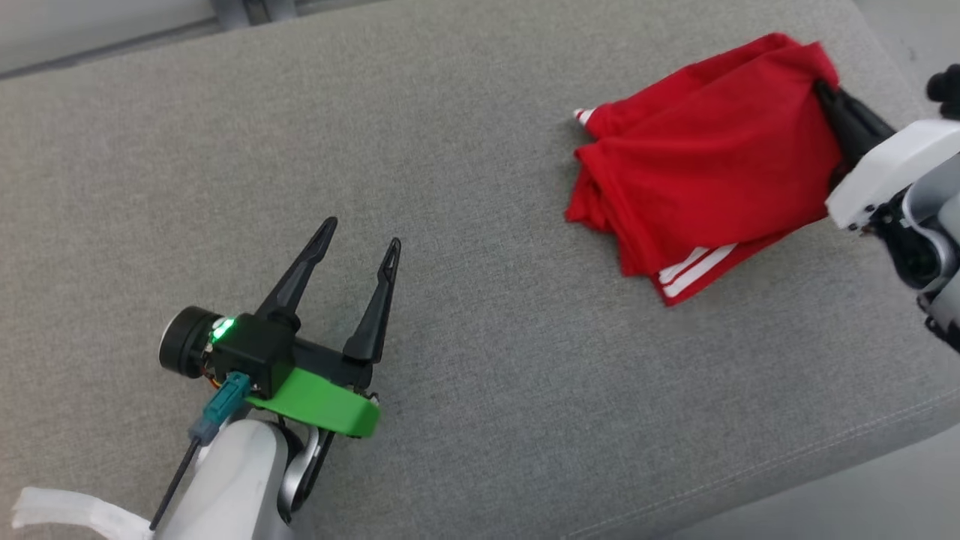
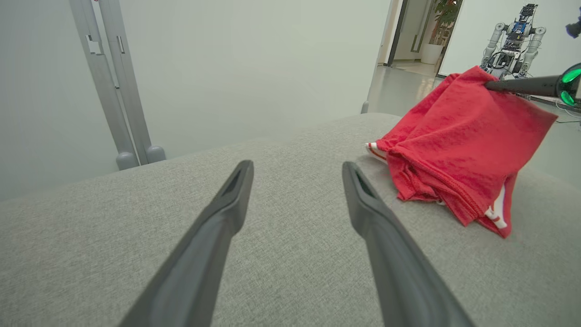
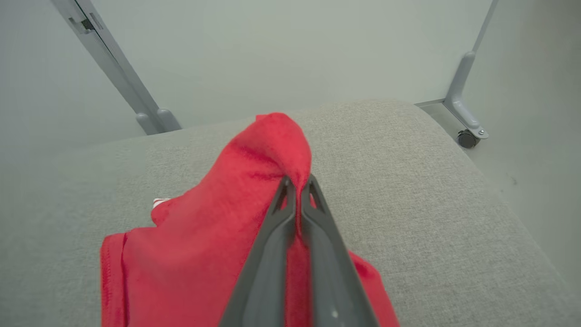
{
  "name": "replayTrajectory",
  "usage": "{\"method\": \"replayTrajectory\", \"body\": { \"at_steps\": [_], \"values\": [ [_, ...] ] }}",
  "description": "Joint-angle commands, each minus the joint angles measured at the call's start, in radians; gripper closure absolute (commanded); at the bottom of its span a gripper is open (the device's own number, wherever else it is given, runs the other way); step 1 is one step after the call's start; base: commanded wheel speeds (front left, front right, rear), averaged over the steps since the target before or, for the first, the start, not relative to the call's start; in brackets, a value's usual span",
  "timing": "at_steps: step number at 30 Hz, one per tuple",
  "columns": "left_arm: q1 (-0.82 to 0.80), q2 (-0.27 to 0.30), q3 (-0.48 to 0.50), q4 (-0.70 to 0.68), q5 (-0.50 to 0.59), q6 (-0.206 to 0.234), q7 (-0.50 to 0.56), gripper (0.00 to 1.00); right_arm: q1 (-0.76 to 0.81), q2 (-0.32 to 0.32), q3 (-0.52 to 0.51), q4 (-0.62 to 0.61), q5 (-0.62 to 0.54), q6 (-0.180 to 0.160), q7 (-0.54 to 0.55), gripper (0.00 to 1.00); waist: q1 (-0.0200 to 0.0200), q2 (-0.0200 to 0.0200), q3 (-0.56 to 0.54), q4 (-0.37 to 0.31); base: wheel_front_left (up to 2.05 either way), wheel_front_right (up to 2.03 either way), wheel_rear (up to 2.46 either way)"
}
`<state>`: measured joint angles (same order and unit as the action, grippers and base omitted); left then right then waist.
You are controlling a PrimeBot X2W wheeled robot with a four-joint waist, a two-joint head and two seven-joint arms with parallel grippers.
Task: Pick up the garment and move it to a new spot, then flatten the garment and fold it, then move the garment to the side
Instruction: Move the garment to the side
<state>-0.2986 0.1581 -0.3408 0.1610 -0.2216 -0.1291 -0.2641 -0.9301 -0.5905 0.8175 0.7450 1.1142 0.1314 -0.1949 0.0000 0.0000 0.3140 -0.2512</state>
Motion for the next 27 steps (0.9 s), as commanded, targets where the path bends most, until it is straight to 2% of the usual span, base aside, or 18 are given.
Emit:
{"method": "replayTrajectory", "body": {
  "at_steps": [1,7,16,17,18,24,27],
  "values": [
    [-0.029,0.015,0.004,-0.004,0.015,-0.002,0.000,0.00,-0.029,-0.022,-0.011,0.012,0.013,-0.001,-0.012,1.00,0.0000,0.0000,0.180,0.051,0.00,0.00,0.00],
    [-0.072,0.028,0.010,-0.015,0.019,-0.002,0.000,0.00,-0.069,-0.107,-0.036,0.088,0.063,-0.001,-0.029,1.00,0.0000,0.0000,0.262,0.076,0.00,0.00,0.00],
    [-0.074,0.022,0.024,-0.017,0.024,-0.002,0.000,0.00,-0.053,-0.135,-0.054,0.212,0.131,-0.001,-0.039,1.00,0.0000,0.0000,0.259,0.104,0.00,0.00,0.00],
    [-0.069,0.020,0.027,-0.014,0.023,-0.002,0.000,0.00,-0.055,-0.137,-0.048,0.229,0.123,-0.001,-0.041,0.66,0.0000,0.0000,0.250,0.107,0.00,0.00,0.00],
    [-0.064,0.018,0.028,-0.012,0.021,-0.002,0.000,0.00,-0.057,-0.135,-0.042,0.239,0.114,-0.001,-0.046,0.00,0.0000,0.0000,0.240,0.109,0.00,0.00,0.00],
    [-0.019,-0.002,0.047,-0.006,0.008,-0.002,0.000,0.00,-0.053,-0.125,-0.020,0.242,0.075,-0.001,-0.066,0.00,0.0000,0.0000,0.137,0.130,0.00,0.00,0.00],
    [0.029,-0.001,0.081,0.001,0.008,0.003,0.000,0.00,-0.037,-0.118,-0.048,0.140,0.069,-0.001,-0.070,0.00,0.0000,0.0000,0.055,0.139,0.00,0.00,0.00]
  ]
}}
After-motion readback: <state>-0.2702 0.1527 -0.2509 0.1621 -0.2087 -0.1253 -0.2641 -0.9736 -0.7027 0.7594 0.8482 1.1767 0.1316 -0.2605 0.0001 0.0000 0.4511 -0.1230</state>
